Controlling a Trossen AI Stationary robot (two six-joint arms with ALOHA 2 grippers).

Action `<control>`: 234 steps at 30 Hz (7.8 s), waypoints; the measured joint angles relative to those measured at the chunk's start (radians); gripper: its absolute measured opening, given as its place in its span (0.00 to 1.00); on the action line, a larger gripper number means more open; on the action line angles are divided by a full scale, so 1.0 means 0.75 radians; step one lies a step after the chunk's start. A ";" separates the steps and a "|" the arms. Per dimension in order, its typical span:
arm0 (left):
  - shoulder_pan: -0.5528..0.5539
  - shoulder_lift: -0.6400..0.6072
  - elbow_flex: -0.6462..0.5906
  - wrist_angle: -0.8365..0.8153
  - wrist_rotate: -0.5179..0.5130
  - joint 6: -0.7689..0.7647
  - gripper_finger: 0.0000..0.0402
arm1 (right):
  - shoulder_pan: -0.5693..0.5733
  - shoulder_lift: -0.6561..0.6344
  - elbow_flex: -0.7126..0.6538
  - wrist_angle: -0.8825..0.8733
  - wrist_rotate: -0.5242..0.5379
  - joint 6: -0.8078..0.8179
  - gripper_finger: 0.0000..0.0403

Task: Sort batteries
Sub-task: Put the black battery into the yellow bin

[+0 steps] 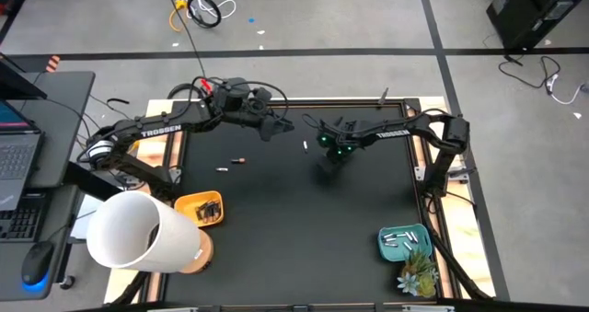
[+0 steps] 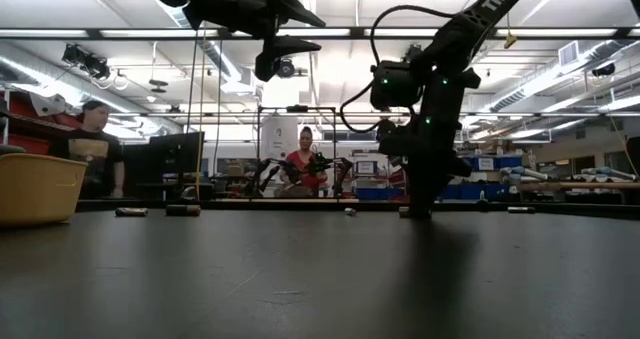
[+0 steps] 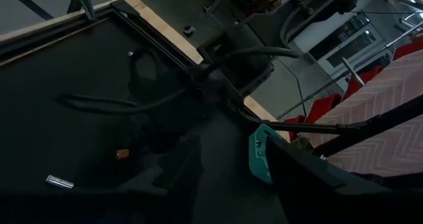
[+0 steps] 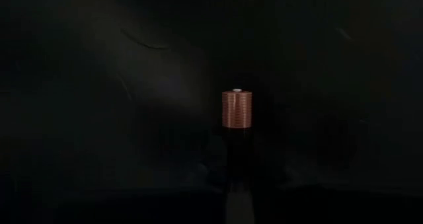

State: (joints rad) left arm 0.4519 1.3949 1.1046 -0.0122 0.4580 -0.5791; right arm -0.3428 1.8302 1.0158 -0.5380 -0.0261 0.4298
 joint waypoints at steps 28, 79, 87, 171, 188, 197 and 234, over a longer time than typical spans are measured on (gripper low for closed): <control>-0.019 0.000 0.000 -0.144 -0.024 -0.002 0.46 | -0.086 -0.172 -0.022 0.181 0.025 -0.152 0.29; -0.019 0.000 0.000 -0.018 -0.164 -0.047 0.46 | -0.095 -0.246 -0.178 0.316 -0.146 -0.269 0.04; -0.019 0.000 0.000 -0.008 -0.160 -0.109 0.46 | -0.094 -0.246 -0.177 0.332 0.015 -0.310 0.28; -0.037 0.001 -0.001 -0.150 -0.024 -0.070 0.46 | 0.041 -0.434 -0.514 0.788 0.046 -0.473 0.46; -0.037 0.001 -0.001 -0.220 -0.037 -0.080 0.46 | 0.013 -0.078 -0.564 1.341 0.170 -0.383 0.46; -0.037 0.001 -0.001 -0.295 -0.031 -0.078 0.46 | 0.088 0.103 -0.630 1.720 0.286 -0.272 0.38; -0.036 0.001 -0.001 -0.291 0.006 -0.108 0.46 | 0.194 -0.005 -0.773 1.704 0.297 -0.263 0.27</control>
State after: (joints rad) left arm 0.4252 1.3952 1.1042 -0.2306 0.4625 -0.6598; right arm -0.1974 1.8267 0.4362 0.7403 0.1965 0.2323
